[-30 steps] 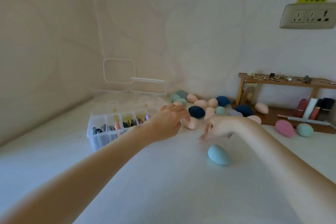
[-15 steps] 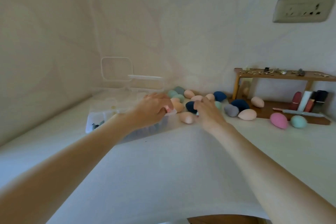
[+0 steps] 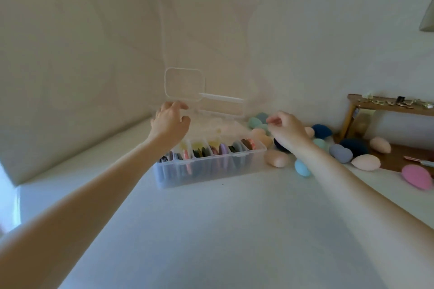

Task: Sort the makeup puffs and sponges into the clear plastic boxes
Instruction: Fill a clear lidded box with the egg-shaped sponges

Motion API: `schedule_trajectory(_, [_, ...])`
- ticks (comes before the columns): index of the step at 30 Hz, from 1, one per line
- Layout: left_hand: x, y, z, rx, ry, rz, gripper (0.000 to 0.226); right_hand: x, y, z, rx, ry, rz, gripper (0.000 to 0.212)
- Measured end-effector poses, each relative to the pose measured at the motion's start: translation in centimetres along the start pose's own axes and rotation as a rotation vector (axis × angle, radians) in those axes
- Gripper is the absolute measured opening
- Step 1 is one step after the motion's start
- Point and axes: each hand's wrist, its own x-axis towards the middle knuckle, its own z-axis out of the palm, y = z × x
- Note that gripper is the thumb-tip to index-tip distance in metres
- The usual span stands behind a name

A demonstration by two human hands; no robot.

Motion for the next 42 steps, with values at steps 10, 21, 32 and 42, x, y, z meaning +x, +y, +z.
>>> schedule_trajectory(10, [1.3,-5.3,-0.4,-0.909,-0.094,-0.703,0.040,3.7,-3.1,6.1,0.234,-0.237,0.352,0.053])
schedule_trajectory(21, [0.2,-4.6,-4.7,-0.937,0.053,-0.103,0.062,2.7,-4.2,4.1,0.777,-0.014,0.222,0.046])
schedule_trajectory(32, [-2.9,-2.5,-3.9,0.104,-0.529,0.317,0.021,-2.7,-7.3,0.7,-0.489,-0.589,-0.322,0.044])
schedule_trajectory(42, [-3.2,-5.6,-4.7,0.129,-0.496,0.372,0.045,-3.4,-6.8,3.5,-0.605,-0.431,-0.459,0.042])
